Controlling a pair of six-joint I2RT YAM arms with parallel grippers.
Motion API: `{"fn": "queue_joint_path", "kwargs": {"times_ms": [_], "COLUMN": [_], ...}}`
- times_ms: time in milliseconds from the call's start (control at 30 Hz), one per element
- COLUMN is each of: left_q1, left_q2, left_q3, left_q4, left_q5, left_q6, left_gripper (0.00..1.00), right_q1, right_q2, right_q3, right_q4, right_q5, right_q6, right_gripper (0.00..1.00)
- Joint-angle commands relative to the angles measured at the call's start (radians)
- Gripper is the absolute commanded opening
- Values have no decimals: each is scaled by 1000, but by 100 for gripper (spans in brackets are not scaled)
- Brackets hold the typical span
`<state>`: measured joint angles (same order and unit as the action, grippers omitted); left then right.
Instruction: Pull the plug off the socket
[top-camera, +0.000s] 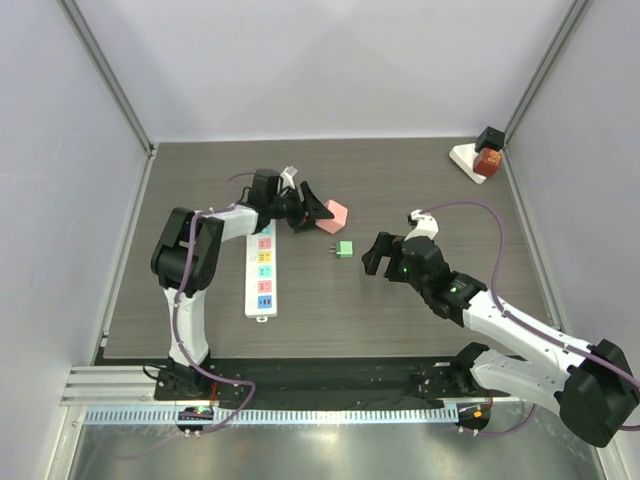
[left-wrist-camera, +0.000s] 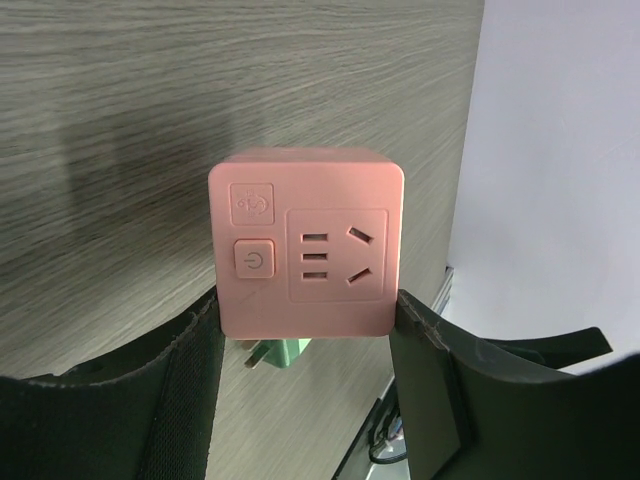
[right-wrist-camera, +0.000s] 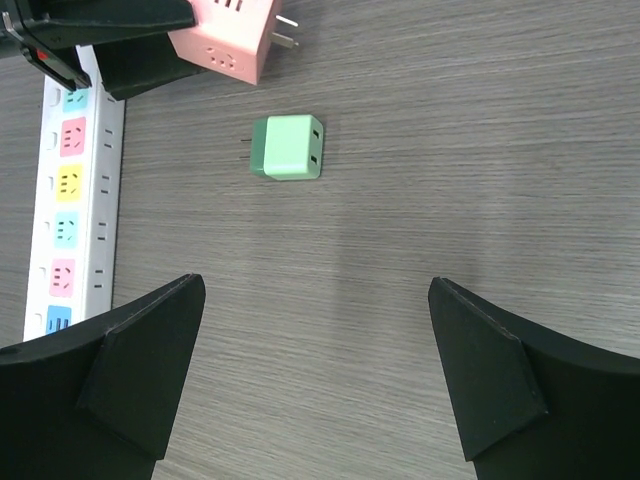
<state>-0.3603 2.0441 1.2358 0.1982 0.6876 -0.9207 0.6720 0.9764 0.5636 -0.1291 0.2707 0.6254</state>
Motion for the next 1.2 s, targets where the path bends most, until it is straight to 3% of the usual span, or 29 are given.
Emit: {"fn": "queue_joint_path", "kwargs": {"times_ms": [0, 100, 133, 233, 267, 400, 467, 733, 933, 1167], "left_q1": [17, 17, 17, 18, 17, 18, 21, 60, 95, 104], "left_q2": [5, 8, 10, 11, 8, -33, -54, -182, -285, -341], "left_q3": [40, 33, 31, 42, 54, 76, 80, 114, 71, 68], "left_q4": [60, 63, 63, 41, 8, -81, -111, -383, -439, -454], "left_q5": [47, 47, 47, 55, 56, 33, 29, -152, -229, -264], "left_q6": [-40, -50, -53, -53, -38, 8, 13, 140, 143, 160], "left_gripper": [43, 49, 57, 68, 76, 84, 97, 99, 98, 95], "right_q1": [-2, -2, -2, -2, -2, -2, -2, -6, -52, -276], "right_q2": [13, 24, 25, 30, 28, 27, 22, 24, 64, 197], "right_q3": [22, 24, 25, 28, 27, 28, 32, 122, 211, 373], "right_q4": [42, 54, 55, 57, 57, 51, 36, -113, -214, -288], "right_q5": [-21, -24, -22, -24, -21, -14, -5, 134, 212, 219], "right_q6": [2, 10, 13, 19, 28, 36, 37, 17, 23, -19], "right_gripper": [100, 99, 99, 99, 99, 99, 99, 100, 100, 100]}}
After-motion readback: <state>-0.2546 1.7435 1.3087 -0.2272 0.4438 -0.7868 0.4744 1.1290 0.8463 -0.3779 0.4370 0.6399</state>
